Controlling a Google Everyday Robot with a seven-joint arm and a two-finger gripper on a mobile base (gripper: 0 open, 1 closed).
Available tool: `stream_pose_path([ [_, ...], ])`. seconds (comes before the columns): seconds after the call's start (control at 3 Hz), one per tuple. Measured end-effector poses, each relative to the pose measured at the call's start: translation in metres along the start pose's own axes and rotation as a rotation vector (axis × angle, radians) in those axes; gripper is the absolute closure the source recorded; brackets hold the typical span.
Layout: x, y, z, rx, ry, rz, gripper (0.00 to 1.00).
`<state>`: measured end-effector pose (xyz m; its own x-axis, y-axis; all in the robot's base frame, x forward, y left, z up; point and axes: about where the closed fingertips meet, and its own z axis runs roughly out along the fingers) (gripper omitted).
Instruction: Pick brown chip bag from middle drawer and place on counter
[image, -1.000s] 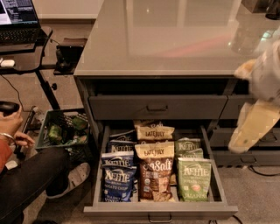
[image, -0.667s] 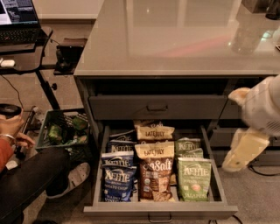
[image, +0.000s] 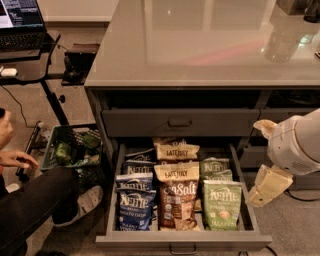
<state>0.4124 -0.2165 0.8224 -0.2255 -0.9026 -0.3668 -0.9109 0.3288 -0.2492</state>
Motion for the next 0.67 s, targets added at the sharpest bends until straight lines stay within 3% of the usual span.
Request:
stream_pose_path([
  [0.33,0.000,0.013,0.026,-0.009,-0.020,0.021,0.00],
  [0.67,0.003,0.030,0.079,-0.024,-0.083,0.046,0.00],
])
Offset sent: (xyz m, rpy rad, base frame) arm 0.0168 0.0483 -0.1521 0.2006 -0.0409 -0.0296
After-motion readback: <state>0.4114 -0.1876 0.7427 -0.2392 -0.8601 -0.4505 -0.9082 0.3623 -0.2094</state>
